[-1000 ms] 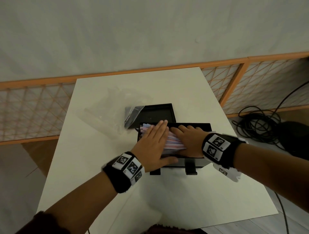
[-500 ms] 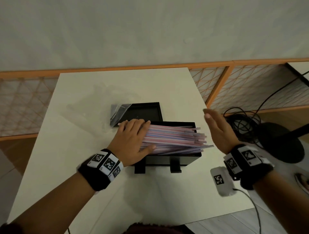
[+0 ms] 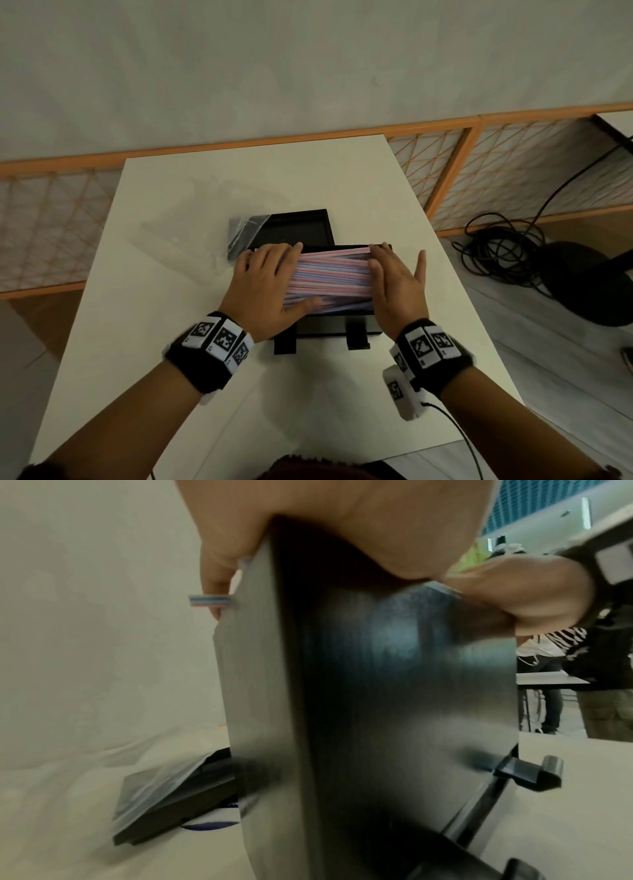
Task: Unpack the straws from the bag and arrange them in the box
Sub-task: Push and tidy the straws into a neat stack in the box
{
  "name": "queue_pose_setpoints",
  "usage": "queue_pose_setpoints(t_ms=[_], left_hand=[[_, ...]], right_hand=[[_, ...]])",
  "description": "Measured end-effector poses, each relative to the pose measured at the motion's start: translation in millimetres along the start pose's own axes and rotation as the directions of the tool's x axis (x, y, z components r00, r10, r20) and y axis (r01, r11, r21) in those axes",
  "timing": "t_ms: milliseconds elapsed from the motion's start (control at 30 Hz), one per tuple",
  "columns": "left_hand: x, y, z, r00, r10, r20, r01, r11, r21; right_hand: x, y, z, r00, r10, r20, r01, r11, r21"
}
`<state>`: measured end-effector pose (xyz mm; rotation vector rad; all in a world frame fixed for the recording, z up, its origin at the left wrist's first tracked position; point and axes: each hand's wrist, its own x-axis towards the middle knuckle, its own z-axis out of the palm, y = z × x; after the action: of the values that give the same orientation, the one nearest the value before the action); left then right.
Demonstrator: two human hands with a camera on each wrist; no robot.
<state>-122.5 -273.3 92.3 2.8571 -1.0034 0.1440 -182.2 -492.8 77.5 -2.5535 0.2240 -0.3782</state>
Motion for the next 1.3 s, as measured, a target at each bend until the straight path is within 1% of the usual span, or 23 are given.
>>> queue_pose_setpoints(t_ms=[67,133,233,333,367,433,467,533,567,600,667,733,767,800,867,900,967,1000,1067,1100,1167,1233,1300], left_hand=[[-1.1,-4.2,-3.1,1.0,-0.021,-0.015,0.021,1.0,0.008],[-1.4,-7.9,-4.6,1.0,-0.016,-0.021,0.017,1.0,0.025],[2.2,-6.0,-4.0,1.0,0.002,-0.013,-0.001,0.998,0.056],[8.1,3.4,-1.8,1.0,-0.003,-0.018,0.005,0.997,0.079],[9.7,6.1,-1.4,1.0,-0.016,-0.023,0.017,0.997,0.079],[11.6,11.3,-0.4,0.999,-0.039,-0.016,0.04,0.996,0.079],[12.0,13.6,0.4,0.999,-0.044,-0.002,0.044,0.996,0.076],[11.7,16.5,1.0,0.998,-0.05,0.025,0.049,0.997,0.056],[11.0,16.4,-0.4,0.999,-0.049,0.022,0.048,0.998,0.038],[10.2,14.7,-2.1,0.999,-0.047,0.0,0.047,0.999,-0.001],[6.2,8.1,-7.6,0.99,-0.068,-0.12,0.046,0.984,-0.173],[-0.2,-2.5,-10.3,0.951,-0.157,-0.268,0.032,0.907,-0.42],[-3.0,-8.7,-10.0,0.923,-0.229,-0.309,0.022,0.833,-0.553],[-4.6,-15.0,-8.7,0.896,-0.315,-0.312,0.023,0.735,-0.678],[-4.9,-26.3,-1.9,0.857,-0.477,-0.197,0.095,0.521,-0.848],[-3.4,-29.7,3.7,0.843,-0.523,-0.126,0.136,0.434,-0.89],[2.8,-28.1,10.3,0.853,-0.522,-0.015,0.179,0.319,-0.931],[6.7,-24.3,13.1,0.877,-0.481,0.018,0.191,0.313,-0.93],[10.3,-14.0,16.4,0.922,-0.386,0.029,0.211,0.437,-0.874],[10.2,-11.0,16.2,0.934,-0.356,0.029,0.217,0.501,-0.838],[9.1,-13.7,13.0,0.948,-0.315,0.04,0.228,0.588,-0.776],[7.0,-23.4,3.1,0.967,-0.256,0.015,0.196,0.698,-0.688],[8.6,-28.6,-13.0,0.991,-0.135,0.022,0.126,0.835,-0.536]], right_hand=[[2.1,-0.2,1.8,0.997,-0.049,0.051,0.058,0.978,-0.202],[7.2,-2.7,-0.1,0.995,-0.054,0.081,0.075,0.955,-0.287],[13.0,-3.4,-12.8,0.988,-0.147,0.052,0.155,0.95,-0.272],[19.5,-4.8,-35.9,0.959,-0.28,-0.047,0.269,0.949,-0.164],[22.8,-5.2,-42.0,0.946,-0.321,-0.04,0.314,0.942,-0.123],[28.6,-4.7,-45.2,0.905,-0.416,0.085,0.422,0.904,-0.072],[30.3,-4.2,-42.2,0.868,-0.463,0.182,0.481,0.874,-0.071],[30.4,-1.8,-31.0,0.791,-0.489,0.368,0.551,0.831,-0.078],[29.5,0.2,-24.8,0.769,-0.475,0.428,0.558,0.826,-0.086],[28.6,2.8,-19.9,0.761,-0.455,0.462,0.555,0.826,-0.101],[26.6,8.5,-14.3,0.767,-0.43,0.476,0.547,0.826,-0.135],[24.9,11.7,-13.6,0.781,-0.45,0.434,0.554,0.819,-0.149],[24.4,12.1,-13.9,0.787,-0.461,0.41,0.556,0.817,-0.15],[24.2,12.7,-13.6,0.793,-0.466,0.392,0.555,0.819,-0.148],[23.4,13.2,-12.2,0.799,-0.469,0.377,0.552,0.82,-0.149],[23.0,13.4,-11.3,0.8,-0.467,0.377,0.552,0.819,-0.158],[22.8,12.6,-9.3,0.8,-0.454,0.393,0.551,0.815,-0.179],[22.8,11.8,-8.6,0.797,-0.448,0.406,0.551,0.814,-0.185],[24.1,11.1,-9.1,0.79,-0.438,0.428,0.55,0.816,-0.179],[25.1,11.1,-10.4,0.791,-0.43,0.435,0.541,0.824,-0.17],[28.1,11.3,-14.6,0.797,-0.394,0.458,0.501,0.855,-0.136],[34.0,8.4,-18.5,0.786,-0.341,0.516,0.454,0.884,-0.108],[41.9,-0.6,-21.4,0.76,-0.277,0.588,0.425,0.896,-0.127]])
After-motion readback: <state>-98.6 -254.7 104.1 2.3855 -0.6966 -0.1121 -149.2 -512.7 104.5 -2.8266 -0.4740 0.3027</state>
